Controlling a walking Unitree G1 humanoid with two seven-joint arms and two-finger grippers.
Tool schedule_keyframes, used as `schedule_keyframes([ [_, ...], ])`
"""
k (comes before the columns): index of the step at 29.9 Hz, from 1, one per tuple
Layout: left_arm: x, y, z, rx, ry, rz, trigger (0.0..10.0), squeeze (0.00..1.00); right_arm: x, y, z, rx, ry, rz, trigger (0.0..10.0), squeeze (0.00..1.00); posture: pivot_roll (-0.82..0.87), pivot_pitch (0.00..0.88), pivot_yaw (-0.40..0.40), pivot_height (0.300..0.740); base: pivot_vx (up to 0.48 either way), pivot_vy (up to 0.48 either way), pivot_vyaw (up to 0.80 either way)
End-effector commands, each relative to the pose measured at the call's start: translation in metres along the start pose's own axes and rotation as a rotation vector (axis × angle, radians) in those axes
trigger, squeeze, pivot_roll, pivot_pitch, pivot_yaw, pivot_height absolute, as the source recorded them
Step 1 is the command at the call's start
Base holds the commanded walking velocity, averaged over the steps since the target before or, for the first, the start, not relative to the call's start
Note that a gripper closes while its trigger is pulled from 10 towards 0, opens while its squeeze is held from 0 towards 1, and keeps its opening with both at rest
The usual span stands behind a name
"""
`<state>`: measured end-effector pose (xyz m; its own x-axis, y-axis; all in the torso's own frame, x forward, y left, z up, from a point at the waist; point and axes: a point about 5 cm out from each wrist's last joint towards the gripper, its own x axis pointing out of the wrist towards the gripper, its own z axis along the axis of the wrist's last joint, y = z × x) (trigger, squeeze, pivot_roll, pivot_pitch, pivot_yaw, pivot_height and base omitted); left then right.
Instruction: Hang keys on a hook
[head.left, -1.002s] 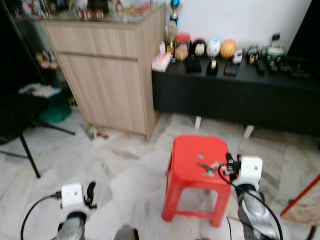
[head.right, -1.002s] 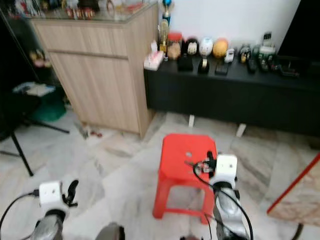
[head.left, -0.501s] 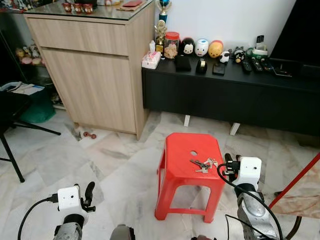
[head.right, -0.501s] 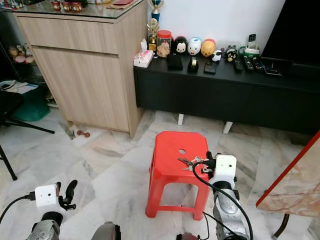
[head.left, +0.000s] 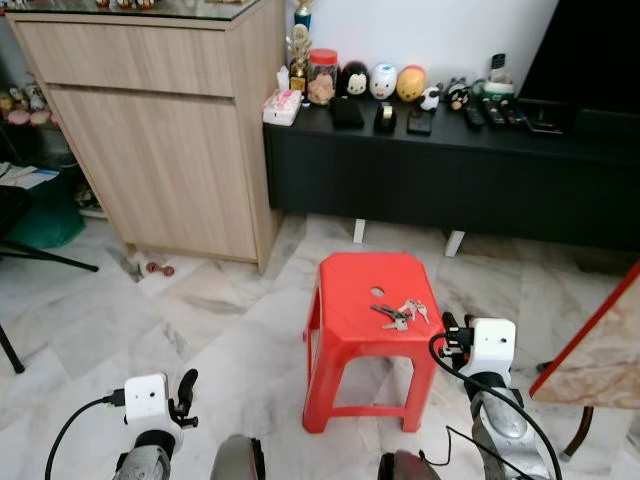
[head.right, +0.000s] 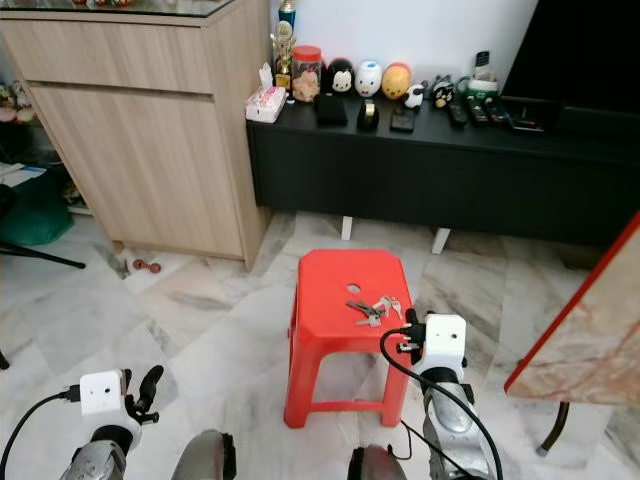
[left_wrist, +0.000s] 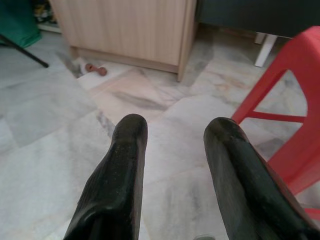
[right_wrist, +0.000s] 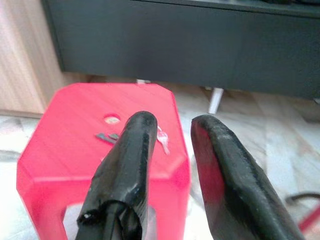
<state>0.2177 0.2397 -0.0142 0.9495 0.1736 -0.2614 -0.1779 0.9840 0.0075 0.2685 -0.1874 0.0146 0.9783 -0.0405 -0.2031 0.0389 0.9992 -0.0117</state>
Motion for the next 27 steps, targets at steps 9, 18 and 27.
schedule_keyframes([
  [9,0.007,-0.006,0.002,-0.009,0.024,-0.010,10.0,0.00,-0.006,-0.012,-0.008,-0.026,0.030,-0.023,10.0,0.00,0.01,0.000,-0.036,0.610,0.000,0.000,0.00],
  [18,0.008,-0.006,0.003,-0.002,0.026,-0.019,10.0,0.00,-0.006,-0.012,-0.010,-0.007,0.033,-0.022,10.0,0.00,0.01,0.000,-0.035,0.610,0.155,0.000,0.27],
  [27,0.012,-0.007,0.006,0.000,0.020,-0.020,10.0,0.00,-0.006,-0.011,-0.009,-0.013,0.031,-0.017,10.0,0.00,0.01,0.000,-0.037,0.610,0.292,0.000,0.00],
])
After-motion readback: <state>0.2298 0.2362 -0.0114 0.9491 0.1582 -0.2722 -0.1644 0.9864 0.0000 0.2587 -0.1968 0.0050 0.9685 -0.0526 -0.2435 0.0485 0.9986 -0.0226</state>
